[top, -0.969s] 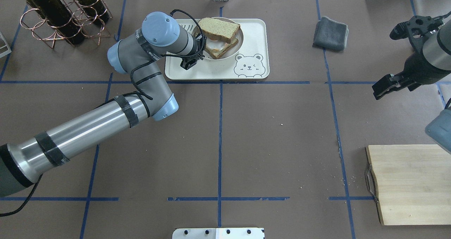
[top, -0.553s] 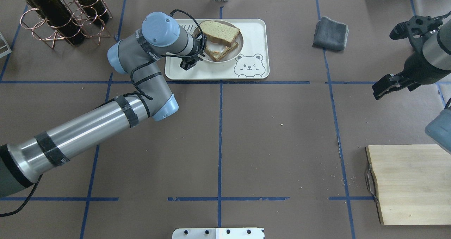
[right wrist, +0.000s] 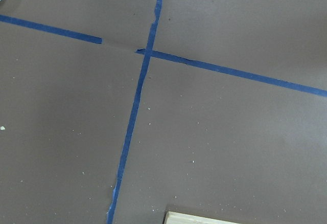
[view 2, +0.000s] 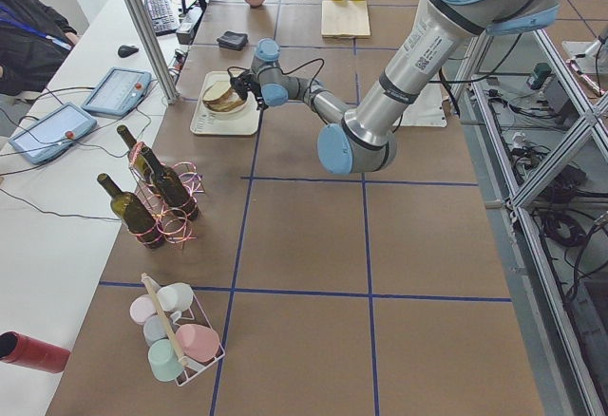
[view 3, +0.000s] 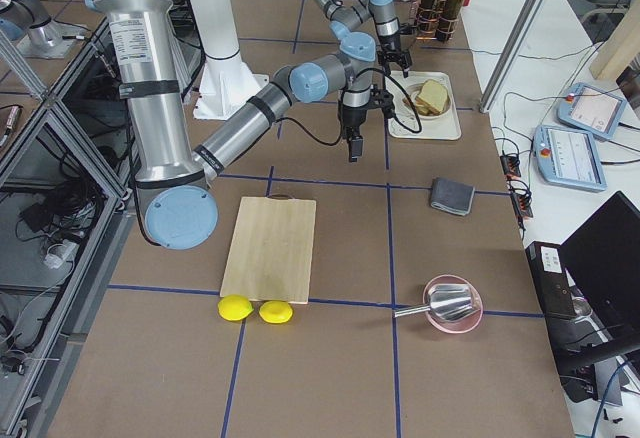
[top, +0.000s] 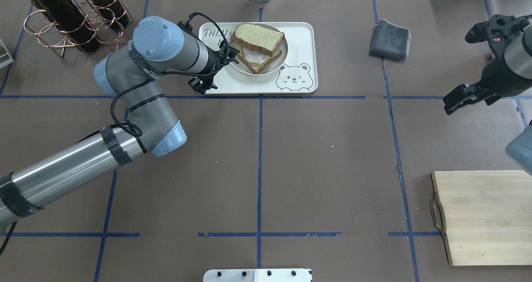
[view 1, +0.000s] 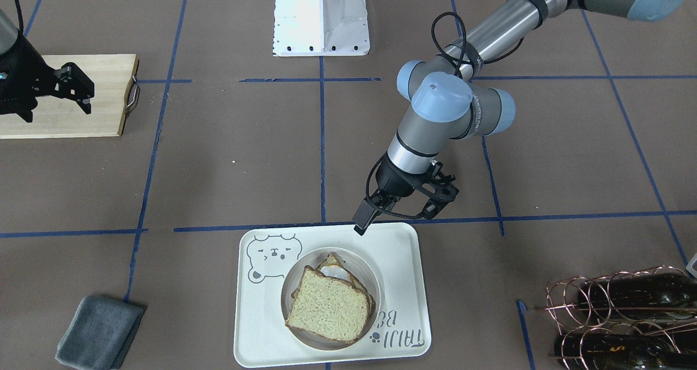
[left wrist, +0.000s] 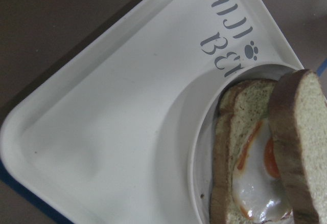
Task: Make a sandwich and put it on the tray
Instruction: 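Open the left gripper to release the plate and withdraw the left arm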
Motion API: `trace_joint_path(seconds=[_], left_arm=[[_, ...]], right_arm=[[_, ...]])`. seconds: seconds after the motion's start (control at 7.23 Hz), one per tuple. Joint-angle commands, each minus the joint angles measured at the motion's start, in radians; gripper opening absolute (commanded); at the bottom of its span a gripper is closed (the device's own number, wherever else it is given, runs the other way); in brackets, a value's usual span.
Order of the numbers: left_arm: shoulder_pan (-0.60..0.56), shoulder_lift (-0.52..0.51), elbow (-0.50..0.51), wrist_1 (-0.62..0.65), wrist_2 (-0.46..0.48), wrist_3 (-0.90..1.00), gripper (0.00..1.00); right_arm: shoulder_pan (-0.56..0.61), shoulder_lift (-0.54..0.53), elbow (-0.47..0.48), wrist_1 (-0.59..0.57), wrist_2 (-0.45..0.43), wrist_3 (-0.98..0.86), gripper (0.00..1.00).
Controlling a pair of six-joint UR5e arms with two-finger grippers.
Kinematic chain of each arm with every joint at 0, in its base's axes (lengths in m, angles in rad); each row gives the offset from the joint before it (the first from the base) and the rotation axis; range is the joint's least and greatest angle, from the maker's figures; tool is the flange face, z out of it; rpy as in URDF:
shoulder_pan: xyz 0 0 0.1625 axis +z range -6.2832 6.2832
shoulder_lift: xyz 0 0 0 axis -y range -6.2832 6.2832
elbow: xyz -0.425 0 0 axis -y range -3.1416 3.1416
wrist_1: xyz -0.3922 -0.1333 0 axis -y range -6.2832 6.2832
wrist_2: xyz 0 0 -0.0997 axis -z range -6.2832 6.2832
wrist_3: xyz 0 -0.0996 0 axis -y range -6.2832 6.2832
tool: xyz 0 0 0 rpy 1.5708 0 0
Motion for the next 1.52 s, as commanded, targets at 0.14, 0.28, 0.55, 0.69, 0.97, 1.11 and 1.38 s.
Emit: trace_joint_path(seconds=[0.14, 0.28, 0.55, 0.69, 0.97, 1.11, 1.38], left_arm=[[-0.015, 0.211, -0.411, 0.269, -0.014, 0.333, 1.00], [-0.035, 0.267, -0.490, 0.322, -0.015, 0.468, 1.00], [-0.153, 0.396, -0.544, 0.351, -0.085, 0.754, 1.00], [-0.251, 0.456, -0.544, 0.352, -0.157, 0.933, 1.00], [-0.442, 0.563, -0.526, 0.376, -0.253, 1.283, 1.00], [-0.512, 0.570, -0.511, 0.441, -0.280, 1.423, 1.00], [-0.634, 0.572, -0.488, 0.598, -0.299, 1.664, 1.00]], right_arm=[[0.084, -0.073, -0.003, -0.002, 0.001, -0.121, 1.00], [0.151, -0.092, -0.031, -0.004, 0.003, -0.220, 1.00], [0.282, -0.118, -0.120, -0.001, 0.020, -0.463, 1.00], [0.361, -0.119, -0.179, -0.001, 0.062, -0.570, 1.00], [0.469, -0.170, -0.247, 0.017, 0.099, -0.700, 1.00], [0.500, -0.182, -0.250, 0.021, 0.103, -0.708, 1.00], [0.515, -0.175, -0.287, 0.022, 0.148, -0.683, 1.00]])
